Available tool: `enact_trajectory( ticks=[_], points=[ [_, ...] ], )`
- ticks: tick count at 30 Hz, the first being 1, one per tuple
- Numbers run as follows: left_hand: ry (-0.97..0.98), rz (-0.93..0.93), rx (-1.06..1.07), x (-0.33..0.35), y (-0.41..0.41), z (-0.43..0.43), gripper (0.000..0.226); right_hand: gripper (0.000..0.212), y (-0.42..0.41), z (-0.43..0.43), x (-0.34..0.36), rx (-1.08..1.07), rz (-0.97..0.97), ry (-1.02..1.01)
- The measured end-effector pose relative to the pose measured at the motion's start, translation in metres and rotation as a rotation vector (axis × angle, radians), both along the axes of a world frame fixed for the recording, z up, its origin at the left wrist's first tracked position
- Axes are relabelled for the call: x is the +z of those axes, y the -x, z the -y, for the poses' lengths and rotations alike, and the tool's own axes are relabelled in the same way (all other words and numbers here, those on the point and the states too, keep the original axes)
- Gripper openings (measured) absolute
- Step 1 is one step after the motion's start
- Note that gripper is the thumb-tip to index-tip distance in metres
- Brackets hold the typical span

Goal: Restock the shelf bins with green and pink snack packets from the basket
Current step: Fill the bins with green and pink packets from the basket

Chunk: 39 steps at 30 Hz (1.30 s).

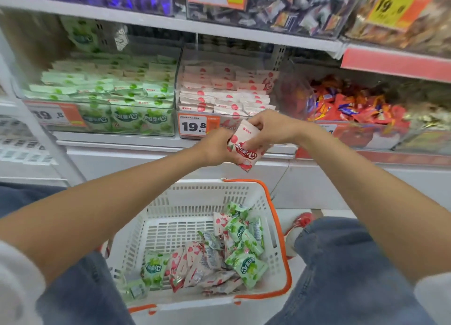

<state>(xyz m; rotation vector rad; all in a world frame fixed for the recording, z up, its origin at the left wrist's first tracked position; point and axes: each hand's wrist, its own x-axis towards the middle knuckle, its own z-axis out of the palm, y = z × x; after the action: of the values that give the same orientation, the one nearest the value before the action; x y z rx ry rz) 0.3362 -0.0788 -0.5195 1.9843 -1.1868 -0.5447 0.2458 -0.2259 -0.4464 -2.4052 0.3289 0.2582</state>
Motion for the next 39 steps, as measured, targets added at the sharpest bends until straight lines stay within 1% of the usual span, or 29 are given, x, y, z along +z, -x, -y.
enact_trajectory(
  ticks=[2, 4, 5, 7, 8, 10, 12, 14, 16, 17, 20, 22, 24, 26, 28, 29, 30, 31, 34, 37, 39],
  points=[
    [0.002, 0.085, -0.015, 0.016, -0.002, 0.015, 0.035, 0.022, -0.003, 0.007, 0.014, 0.024, -0.005, 0.172],
    [0.029, 0.107, 0.030, 0.028, -0.008, 0.028, 0.035, 0.017, -0.005, 0.018, 0.029, 0.008, 0.028, 0.295],
    [0.059, 0.106, 0.067, 0.032, -0.014, 0.035, 0.039, 0.017, -0.006, 0.028, 0.036, -0.025, 0.066, 0.343],
    [0.140, 0.085, 0.148, 0.040, -0.031, 0.048, 0.053, 0.029, -0.009, 0.051, 0.048, -0.102, 0.189, 0.421],
    [0.178, 0.101, 0.187, 0.044, -0.041, 0.055, 0.052, 0.034, -0.011, 0.063, 0.052, -0.132, 0.261, 0.462],
    [0.189, 0.194, 0.238, 0.051, -0.063, 0.068, 0.038, 0.038, -0.015, 0.083, 0.053, -0.179, 0.391, 0.482],
    [0.132, 0.285, 0.246, 0.055, -0.084, 0.084, 0.031, 0.036, -0.024, 0.101, 0.046, -0.219, 0.462, 0.511],
    [0.045, 0.364, 0.233, 0.056, -0.103, 0.105, 0.032, 0.025, -0.040, 0.116, 0.034, -0.243, 0.473, 0.584],
    [-0.062, 0.439, 0.221, 0.052, -0.120, 0.129, 0.035, 0.005, -0.061, 0.136, 0.020, -0.266, 0.487, 0.635],
    [-0.124, 0.458, 0.213, 0.050, -0.128, 0.141, 0.037, 0.005, -0.073, 0.146, 0.014, -0.291, 0.499, 0.654],
    [-0.282, 0.492, 0.137, 0.042, -0.149, 0.170, 0.039, 0.023, -0.109, 0.171, -0.001, -0.353, 0.485, 0.669],
    [-0.264, 0.568, 0.113, 0.039, -0.163, 0.181, 0.039, 0.028, -0.130, 0.181, -0.003, -0.342, 0.453, 0.735],
    [-0.233, 0.637, 0.096, 0.035, -0.174, 0.185, 0.042, 0.026, -0.147, 0.190, 0.001, -0.335, 0.391, 0.799],
    [-0.229, 0.640, 0.098, 0.029, -0.182, 0.186, 0.046, 0.019, -0.158, 0.194, 0.006, -0.286, 0.352, 0.797],
    [-0.176, 0.617, 0.121, 0.023, -0.188, 0.186, 0.048, 0.005, -0.165, 0.199, 0.008, -0.230, 0.296, 0.800],
    [-0.147, 0.622, 0.131, 0.020, -0.189, 0.186, 0.049, 0.008, -0.168, 0.201, 0.009, -0.205, 0.279, 0.807],
    [-0.129, 0.637, 0.141, 0.018, -0.191, 0.187, 0.050, 0.016, -0.171, 0.202, 0.009, -0.190, 0.256, 0.808],
    [-0.123, 0.650, 0.151, 0.016, -0.192, 0.188, 0.050, 0.018, -0.173, 0.203, 0.010, -0.179, 0.238, 0.801],
    [-0.132, 0.683, 0.185, 0.011, -0.195, 0.190, 0.051, 0.009, -0.180, 0.204, 0.014, -0.132, 0.167, 0.822],
    [-0.150, 0.738, 0.195, 0.007, -0.197, 0.191, 0.052, 0.015, -0.189, 0.206, 0.016, -0.109, 0.087, 0.829],
    [-0.158, 0.745, 0.200, 0.006, -0.198, 0.191, 0.052, 0.012, -0.196, 0.210, 0.015, -0.135, 0.056, 0.809]
  ],
)
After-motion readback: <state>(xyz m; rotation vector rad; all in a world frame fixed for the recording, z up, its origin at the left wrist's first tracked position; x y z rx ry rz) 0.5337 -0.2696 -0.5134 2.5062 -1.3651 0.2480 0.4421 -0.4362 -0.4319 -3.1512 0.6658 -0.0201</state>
